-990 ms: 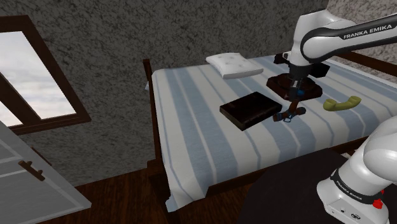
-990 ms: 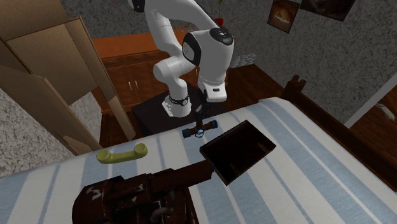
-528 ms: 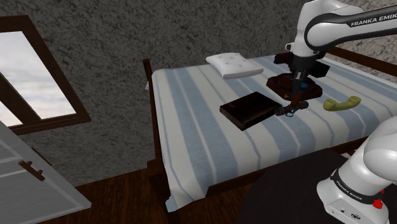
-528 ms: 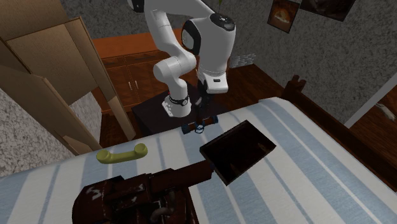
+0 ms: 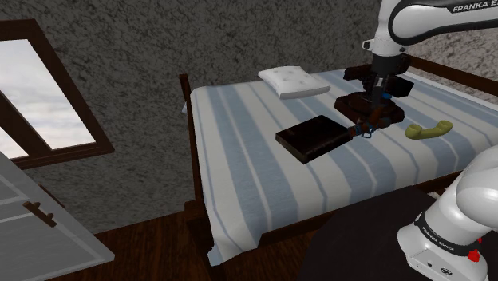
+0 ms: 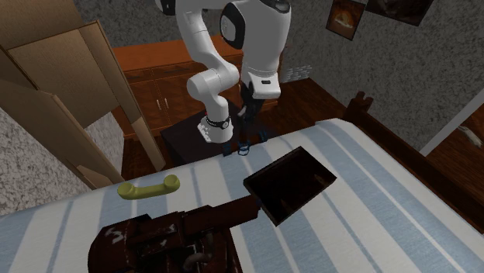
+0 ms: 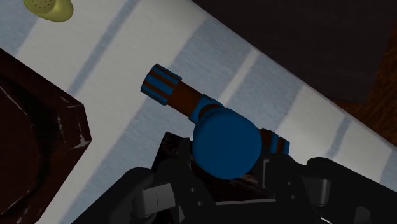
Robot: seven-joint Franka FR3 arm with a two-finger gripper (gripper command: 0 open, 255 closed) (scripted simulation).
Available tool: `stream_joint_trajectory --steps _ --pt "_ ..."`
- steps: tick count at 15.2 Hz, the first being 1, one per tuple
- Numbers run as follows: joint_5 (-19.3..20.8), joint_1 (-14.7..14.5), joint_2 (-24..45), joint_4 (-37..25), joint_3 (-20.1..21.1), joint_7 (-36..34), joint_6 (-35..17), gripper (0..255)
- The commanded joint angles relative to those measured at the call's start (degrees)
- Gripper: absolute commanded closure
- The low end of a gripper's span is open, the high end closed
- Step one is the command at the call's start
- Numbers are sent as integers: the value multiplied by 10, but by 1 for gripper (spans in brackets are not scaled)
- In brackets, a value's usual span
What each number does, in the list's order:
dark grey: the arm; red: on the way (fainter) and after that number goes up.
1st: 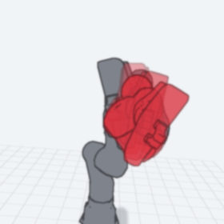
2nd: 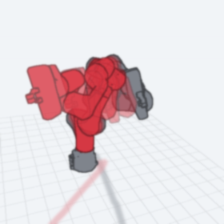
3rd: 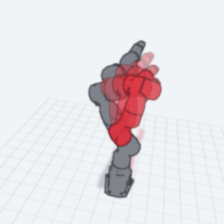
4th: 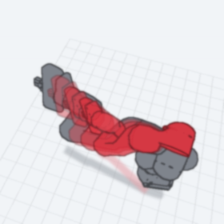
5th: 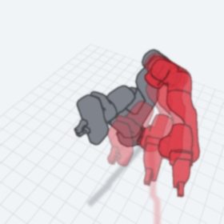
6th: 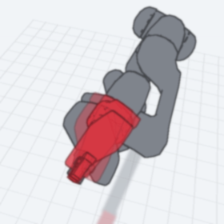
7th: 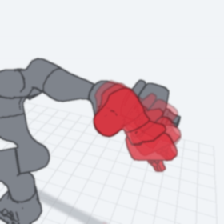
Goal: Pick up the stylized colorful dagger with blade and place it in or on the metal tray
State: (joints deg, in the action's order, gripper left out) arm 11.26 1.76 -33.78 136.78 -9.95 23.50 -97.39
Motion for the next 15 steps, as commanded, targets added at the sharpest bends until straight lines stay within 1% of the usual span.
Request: stream_joint_trajectory --steps 1,4,10,15 --pt "-2 -1 0 -15 2 1 16 255" --pt "-4 -1 0 -37 4 3 37 255" --pt "-32 -23 122 -172 23 -21 54 255" --pt "-49 -36 225 -304 36 -36 85 255"
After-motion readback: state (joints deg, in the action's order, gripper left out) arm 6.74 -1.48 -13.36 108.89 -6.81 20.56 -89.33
